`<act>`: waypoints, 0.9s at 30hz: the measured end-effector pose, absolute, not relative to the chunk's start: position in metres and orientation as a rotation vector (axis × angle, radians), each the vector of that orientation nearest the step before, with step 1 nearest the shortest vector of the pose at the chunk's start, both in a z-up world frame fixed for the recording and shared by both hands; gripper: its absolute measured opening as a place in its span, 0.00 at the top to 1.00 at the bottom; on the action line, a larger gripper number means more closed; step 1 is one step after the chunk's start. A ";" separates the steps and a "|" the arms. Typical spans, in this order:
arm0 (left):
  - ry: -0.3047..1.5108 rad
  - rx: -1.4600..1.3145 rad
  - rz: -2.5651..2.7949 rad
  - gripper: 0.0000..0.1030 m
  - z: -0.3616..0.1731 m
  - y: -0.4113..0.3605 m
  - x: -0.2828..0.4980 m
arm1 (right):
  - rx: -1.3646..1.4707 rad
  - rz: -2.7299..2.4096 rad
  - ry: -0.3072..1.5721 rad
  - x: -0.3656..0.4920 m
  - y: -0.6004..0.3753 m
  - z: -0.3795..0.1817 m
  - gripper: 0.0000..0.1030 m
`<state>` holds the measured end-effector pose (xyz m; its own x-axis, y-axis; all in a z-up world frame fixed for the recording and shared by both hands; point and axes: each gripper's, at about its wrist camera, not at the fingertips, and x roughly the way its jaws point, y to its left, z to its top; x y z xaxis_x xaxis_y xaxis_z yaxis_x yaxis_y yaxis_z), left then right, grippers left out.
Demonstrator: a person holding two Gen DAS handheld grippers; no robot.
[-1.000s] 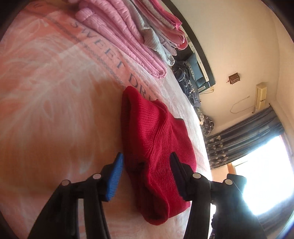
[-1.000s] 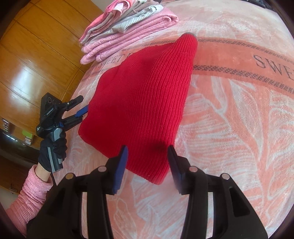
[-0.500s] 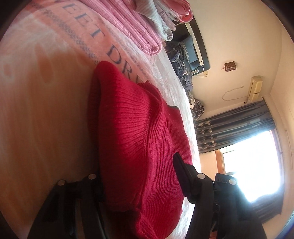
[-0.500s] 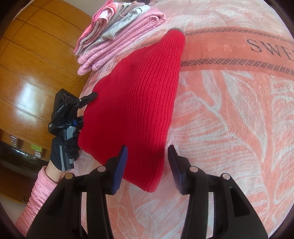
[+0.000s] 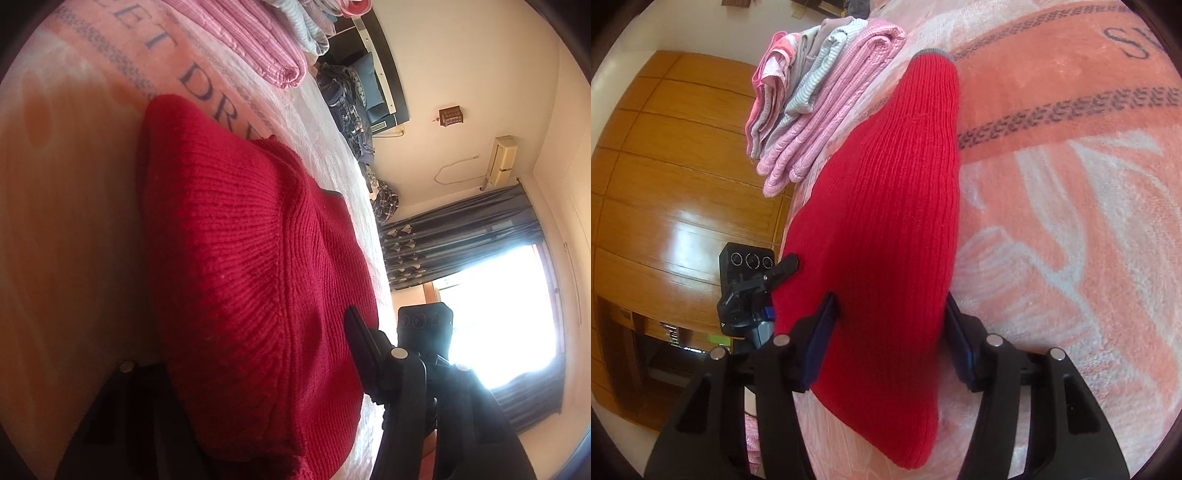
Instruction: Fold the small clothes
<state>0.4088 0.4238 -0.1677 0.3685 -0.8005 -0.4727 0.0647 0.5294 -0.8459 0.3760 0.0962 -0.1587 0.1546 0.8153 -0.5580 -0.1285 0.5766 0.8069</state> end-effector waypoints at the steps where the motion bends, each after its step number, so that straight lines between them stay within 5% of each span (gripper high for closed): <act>1: 1.056 -0.844 -0.644 0.58 -0.169 0.425 0.408 | 0.683 0.763 1.233 0.375 0.099 -0.158 0.50; 4: 1.058 -0.876 -0.621 0.67 -0.175 0.430 0.404 | 0.727 0.779 1.238 0.370 0.093 -0.155 0.67; 7: 1.038 -0.908 -0.614 0.69 -0.175 0.431 0.396 | 0.703 0.783 1.237 0.365 0.090 -0.139 0.72; 20: 1.062 -0.876 -0.790 0.70 -0.119 0.303 0.328 | 0.537 0.733 1.223 0.264 -0.016 -0.044 0.74; 27: 1.226 -0.775 -0.791 0.70 -0.148 0.234 0.280 | 0.597 0.615 1.318 0.206 -0.087 -0.093 0.75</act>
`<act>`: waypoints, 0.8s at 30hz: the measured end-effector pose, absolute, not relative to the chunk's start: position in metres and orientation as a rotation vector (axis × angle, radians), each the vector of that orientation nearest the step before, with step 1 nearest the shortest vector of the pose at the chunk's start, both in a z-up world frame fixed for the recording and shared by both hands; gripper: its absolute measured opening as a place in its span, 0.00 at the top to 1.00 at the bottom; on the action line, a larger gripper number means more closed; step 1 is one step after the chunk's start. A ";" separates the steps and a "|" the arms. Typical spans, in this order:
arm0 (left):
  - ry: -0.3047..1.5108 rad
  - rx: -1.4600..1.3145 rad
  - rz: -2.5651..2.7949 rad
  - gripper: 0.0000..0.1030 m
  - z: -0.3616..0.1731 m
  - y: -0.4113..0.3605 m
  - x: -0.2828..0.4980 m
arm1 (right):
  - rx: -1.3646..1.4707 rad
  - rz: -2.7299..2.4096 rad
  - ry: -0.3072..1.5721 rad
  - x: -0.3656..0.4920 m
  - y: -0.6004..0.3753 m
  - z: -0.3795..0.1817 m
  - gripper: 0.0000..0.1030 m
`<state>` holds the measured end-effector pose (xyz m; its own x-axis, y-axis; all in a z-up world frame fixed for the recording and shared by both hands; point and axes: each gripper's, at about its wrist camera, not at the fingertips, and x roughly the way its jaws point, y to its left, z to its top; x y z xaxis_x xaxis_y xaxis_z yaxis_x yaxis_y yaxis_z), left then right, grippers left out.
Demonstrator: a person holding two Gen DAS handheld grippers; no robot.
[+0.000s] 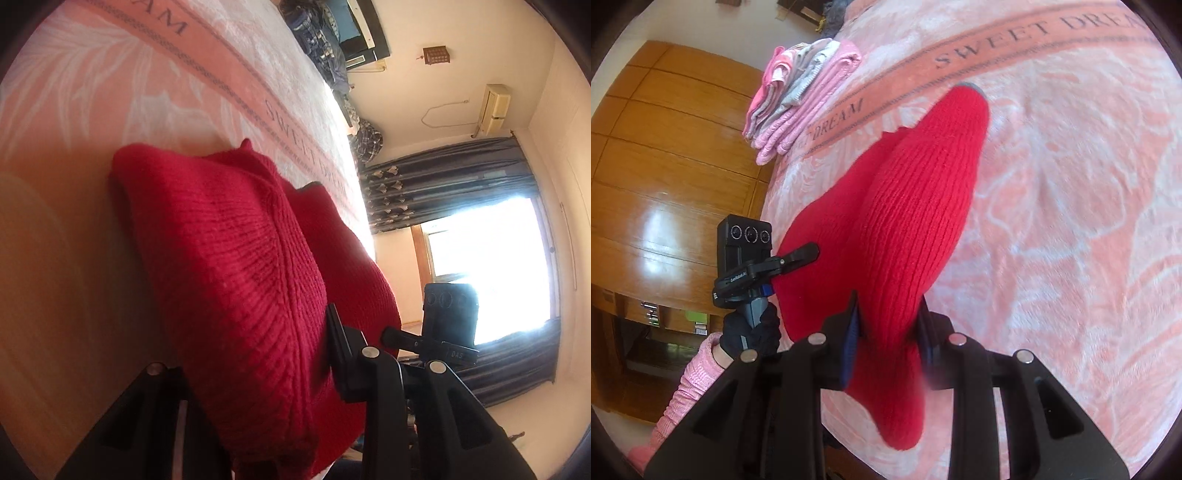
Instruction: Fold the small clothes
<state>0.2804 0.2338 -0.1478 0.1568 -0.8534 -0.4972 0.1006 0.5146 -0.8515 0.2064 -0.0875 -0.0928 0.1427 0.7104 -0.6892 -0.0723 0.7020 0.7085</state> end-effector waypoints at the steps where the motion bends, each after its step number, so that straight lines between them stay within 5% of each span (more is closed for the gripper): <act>1: 1.250 -0.753 -0.769 0.69 -0.155 0.231 0.275 | 0.612 0.599 1.344 0.200 -0.095 -0.108 0.75; 7: 1.246 -0.696 -0.745 0.64 -0.167 0.231 0.263 | 0.687 0.638 1.372 0.182 -0.110 -0.146 0.70; 10: 1.232 -0.631 -0.745 0.57 -0.153 0.230 0.256 | 0.641 0.663 1.351 0.180 -0.111 -0.136 0.50; 13: 1.214 -0.558 -0.740 0.47 -0.139 0.228 0.238 | 0.625 0.680 1.347 0.171 -0.114 -0.134 0.48; 20: 1.193 -0.480 -0.738 0.44 -0.140 0.230 0.183 | 0.569 0.688 1.354 0.152 -0.105 -0.137 0.80; 24: 1.209 -0.423 -0.705 0.47 -0.160 0.229 0.172 | 0.489 0.606 1.396 0.149 -0.101 -0.150 0.80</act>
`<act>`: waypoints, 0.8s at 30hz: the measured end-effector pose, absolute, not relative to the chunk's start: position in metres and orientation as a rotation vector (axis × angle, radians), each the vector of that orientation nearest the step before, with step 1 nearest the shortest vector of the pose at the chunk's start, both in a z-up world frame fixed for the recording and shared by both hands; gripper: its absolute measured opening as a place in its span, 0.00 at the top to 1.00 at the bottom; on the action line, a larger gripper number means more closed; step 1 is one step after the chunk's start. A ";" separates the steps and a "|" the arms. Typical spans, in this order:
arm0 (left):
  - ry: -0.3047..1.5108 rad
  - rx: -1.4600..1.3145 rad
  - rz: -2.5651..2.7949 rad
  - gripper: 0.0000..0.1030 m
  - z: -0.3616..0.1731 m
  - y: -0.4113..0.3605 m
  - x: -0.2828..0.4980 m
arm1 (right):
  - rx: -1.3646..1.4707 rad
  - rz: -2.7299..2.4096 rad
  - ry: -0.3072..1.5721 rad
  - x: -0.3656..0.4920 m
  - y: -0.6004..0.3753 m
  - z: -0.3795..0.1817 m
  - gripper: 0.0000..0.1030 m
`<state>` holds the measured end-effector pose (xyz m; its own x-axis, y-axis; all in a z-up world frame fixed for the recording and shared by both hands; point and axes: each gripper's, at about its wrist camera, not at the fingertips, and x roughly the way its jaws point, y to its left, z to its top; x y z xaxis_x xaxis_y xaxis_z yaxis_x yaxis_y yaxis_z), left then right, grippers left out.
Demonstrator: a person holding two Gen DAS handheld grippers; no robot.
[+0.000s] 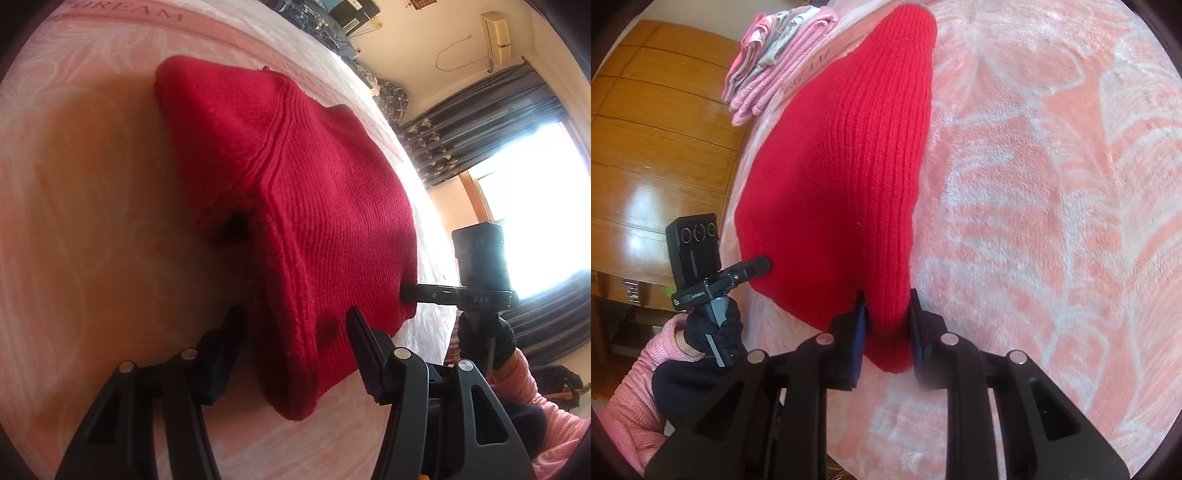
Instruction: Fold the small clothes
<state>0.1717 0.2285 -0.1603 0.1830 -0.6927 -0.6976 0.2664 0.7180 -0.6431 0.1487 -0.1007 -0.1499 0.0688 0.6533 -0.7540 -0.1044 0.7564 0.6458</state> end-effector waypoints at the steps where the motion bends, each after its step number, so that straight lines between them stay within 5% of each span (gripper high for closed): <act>1: 1.194 -0.412 -0.711 0.47 -0.162 0.229 0.170 | 0.488 0.597 1.392 0.148 -0.100 -0.154 0.80; 9: 1.199 -0.360 -0.675 0.48 -0.139 0.229 0.171 | 0.499 0.557 1.356 0.143 -0.105 -0.131 0.75; 14: 1.104 -0.278 -0.653 0.47 -0.083 0.233 0.164 | 0.404 0.526 1.257 0.135 -0.104 -0.077 0.53; 21: 1.007 -0.199 -0.605 0.22 -0.012 0.221 0.129 | 0.284 0.467 1.191 0.124 -0.082 -0.013 0.32; 24: 0.956 -0.237 -0.543 0.19 0.017 0.229 0.113 | 0.280 0.436 1.172 0.115 -0.074 0.007 0.26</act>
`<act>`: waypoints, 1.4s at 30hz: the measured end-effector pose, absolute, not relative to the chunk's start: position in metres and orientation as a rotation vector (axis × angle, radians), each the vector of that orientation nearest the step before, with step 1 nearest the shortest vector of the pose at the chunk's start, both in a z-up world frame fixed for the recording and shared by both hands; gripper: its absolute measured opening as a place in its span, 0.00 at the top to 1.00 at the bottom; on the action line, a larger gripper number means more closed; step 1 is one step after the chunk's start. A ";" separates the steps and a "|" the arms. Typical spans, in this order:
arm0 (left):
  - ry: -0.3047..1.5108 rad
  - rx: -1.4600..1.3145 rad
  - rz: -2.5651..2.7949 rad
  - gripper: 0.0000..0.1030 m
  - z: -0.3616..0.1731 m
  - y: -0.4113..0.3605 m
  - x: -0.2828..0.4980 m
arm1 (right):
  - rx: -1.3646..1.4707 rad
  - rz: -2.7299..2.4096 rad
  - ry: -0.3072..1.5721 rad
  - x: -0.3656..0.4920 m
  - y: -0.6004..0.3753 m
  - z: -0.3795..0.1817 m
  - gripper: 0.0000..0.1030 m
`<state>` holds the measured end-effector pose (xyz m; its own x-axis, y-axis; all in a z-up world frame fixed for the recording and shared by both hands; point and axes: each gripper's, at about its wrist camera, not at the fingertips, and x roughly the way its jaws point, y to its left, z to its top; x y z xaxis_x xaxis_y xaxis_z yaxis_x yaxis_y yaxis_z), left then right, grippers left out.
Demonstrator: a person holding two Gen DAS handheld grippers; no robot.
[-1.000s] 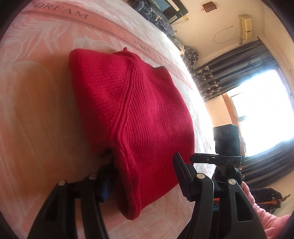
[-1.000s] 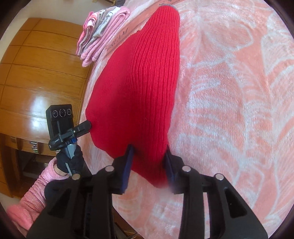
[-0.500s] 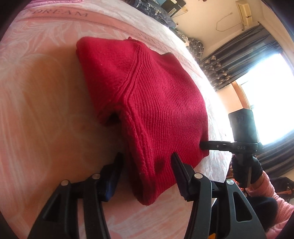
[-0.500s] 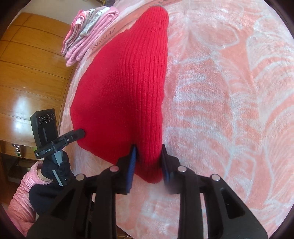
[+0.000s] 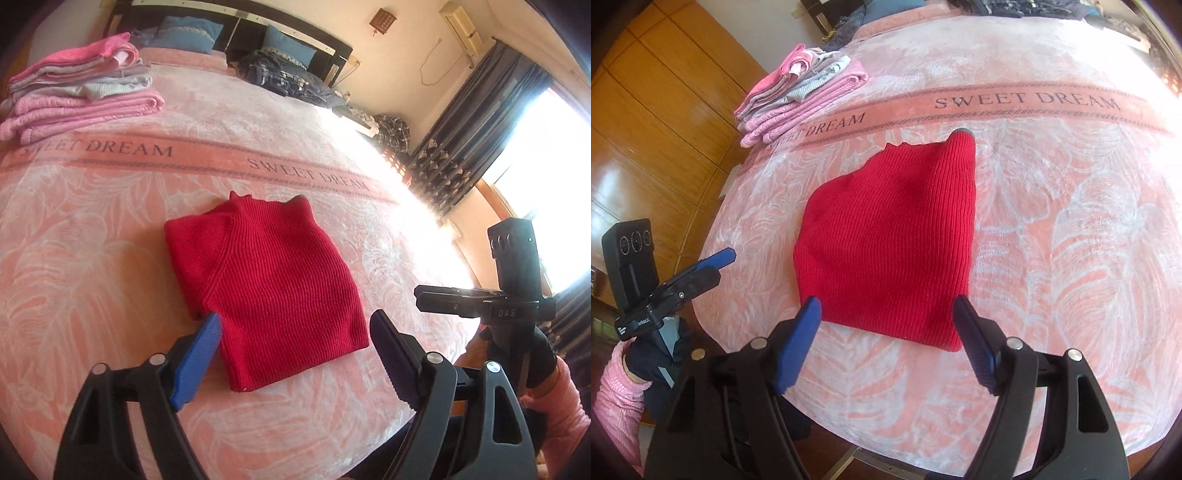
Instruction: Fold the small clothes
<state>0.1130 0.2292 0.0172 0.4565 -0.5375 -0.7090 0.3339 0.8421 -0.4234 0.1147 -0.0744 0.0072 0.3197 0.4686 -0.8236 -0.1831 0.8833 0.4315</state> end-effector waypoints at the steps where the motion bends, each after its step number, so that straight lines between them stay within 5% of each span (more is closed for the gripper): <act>1: 0.940 -0.233 -0.534 0.18 0.025 0.227 0.107 | 0.268 0.429 1.156 0.113 -0.066 0.015 0.25; 5: 0.870 -0.132 -0.446 0.15 0.056 0.222 0.085 | 0.057 0.346 1.065 0.090 -0.048 0.037 0.20; 16: 0.832 -0.163 -0.196 0.10 0.058 0.241 0.035 | 0.051 0.202 1.000 0.046 -0.030 0.066 0.06; 42: 0.834 0.128 0.032 0.09 0.049 0.215 -0.009 | 0.101 0.231 1.039 0.002 -0.015 0.031 0.06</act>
